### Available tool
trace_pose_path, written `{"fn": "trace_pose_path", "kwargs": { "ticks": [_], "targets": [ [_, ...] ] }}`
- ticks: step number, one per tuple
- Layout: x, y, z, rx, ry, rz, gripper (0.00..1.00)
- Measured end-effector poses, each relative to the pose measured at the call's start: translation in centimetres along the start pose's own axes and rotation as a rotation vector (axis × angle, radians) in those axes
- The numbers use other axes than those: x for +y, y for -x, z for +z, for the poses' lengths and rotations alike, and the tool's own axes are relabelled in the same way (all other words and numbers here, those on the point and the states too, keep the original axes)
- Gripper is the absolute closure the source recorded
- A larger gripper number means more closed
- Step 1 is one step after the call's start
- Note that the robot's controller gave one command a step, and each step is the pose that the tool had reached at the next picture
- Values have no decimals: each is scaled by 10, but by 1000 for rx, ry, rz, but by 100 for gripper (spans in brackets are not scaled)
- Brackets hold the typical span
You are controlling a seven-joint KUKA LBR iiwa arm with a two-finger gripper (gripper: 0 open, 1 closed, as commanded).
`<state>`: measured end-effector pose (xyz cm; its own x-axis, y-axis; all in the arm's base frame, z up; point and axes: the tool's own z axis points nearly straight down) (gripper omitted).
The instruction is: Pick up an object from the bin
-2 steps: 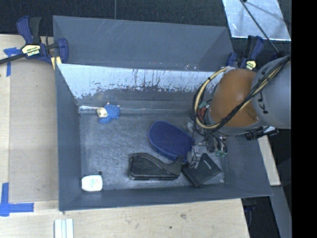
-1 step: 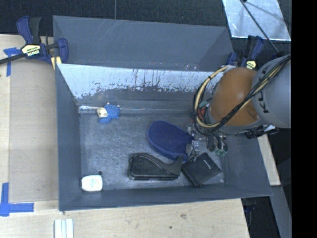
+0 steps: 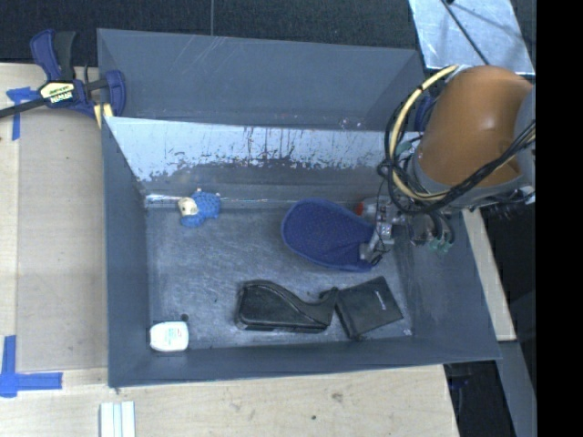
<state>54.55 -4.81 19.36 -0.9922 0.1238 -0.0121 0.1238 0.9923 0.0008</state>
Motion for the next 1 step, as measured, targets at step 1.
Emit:
{"fn": "trace_pose_path", "kwargs": {
  "ticks": [1],
  "targets": [
    [13, -23, -58, 3, 0, 9, 100]
  ]
}}
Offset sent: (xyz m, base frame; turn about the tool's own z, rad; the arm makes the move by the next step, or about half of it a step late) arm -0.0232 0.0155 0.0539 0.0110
